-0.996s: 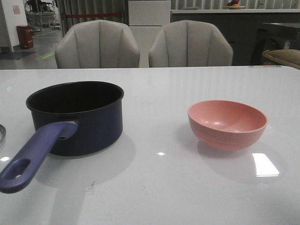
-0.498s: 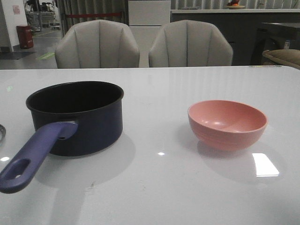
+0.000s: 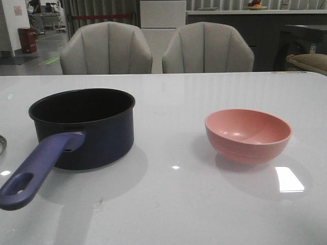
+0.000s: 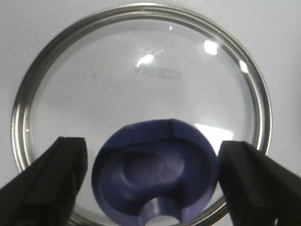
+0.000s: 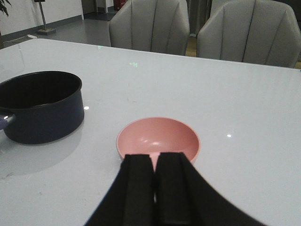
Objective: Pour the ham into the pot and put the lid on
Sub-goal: 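Lower the left gripper onto the lid knob on the table and grasp it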
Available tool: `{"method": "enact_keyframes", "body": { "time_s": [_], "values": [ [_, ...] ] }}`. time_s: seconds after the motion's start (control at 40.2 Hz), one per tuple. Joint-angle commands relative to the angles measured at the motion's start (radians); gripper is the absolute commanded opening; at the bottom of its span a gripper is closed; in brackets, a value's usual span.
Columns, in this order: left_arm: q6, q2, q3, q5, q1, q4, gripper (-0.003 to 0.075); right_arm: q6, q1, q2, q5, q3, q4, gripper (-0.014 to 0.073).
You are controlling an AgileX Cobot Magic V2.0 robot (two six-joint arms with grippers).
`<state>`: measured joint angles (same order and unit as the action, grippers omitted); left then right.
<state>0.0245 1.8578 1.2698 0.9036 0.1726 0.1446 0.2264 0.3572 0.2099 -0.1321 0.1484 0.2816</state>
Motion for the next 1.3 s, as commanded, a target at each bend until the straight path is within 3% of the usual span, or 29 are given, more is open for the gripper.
{"method": "enact_keyframes", "body": {
  "time_s": [0.0, 1.27],
  "values": [
    [-0.01, -0.031, 0.029, -0.005, -0.005, 0.0, 0.0494, 0.012, 0.001, 0.006, 0.088, 0.029, -0.001, 0.015],
    [-0.009, -0.029, 0.029, -0.01, -0.005, 0.0, 0.0452, 0.012, 0.001, 0.006, 0.088, 0.029, -0.001, 0.015]
  ]
}}
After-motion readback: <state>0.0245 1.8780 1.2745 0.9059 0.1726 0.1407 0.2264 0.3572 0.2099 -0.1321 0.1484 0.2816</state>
